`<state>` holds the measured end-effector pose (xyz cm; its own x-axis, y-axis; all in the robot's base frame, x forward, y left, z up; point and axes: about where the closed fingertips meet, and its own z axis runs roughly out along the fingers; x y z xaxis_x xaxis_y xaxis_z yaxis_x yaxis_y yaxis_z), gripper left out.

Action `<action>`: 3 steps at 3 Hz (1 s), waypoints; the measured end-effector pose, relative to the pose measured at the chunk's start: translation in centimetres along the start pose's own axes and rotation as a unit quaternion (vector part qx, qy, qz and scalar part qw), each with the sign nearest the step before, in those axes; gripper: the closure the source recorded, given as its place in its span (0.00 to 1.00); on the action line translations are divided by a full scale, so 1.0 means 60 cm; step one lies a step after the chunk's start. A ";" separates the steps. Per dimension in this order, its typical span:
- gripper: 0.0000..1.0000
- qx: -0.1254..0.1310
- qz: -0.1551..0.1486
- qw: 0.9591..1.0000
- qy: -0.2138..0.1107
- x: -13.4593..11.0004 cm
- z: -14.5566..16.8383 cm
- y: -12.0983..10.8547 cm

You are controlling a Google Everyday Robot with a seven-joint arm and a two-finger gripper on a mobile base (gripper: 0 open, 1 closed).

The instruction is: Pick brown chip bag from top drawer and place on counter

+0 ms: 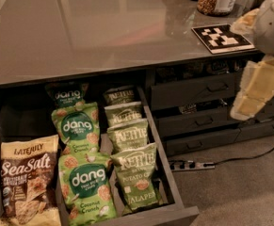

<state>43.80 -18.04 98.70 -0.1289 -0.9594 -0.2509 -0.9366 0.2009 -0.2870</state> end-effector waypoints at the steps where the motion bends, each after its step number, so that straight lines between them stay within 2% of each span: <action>1: 0.00 -0.018 -0.090 0.994 -0.066 -0.120 0.025 0.041; 2: 0.00 -0.043 -0.187 0.972 -0.134 -0.227 0.036 0.095; 3: 0.00 -0.043 -0.187 0.972 -0.134 -0.227 0.036 0.095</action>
Offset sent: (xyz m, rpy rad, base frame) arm -0.0430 0.2125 -0.0269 0.2375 0.0005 0.6916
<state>40.91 -3.38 98.50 0.3041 -0.8738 -0.3794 -0.9273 -0.1802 -0.3282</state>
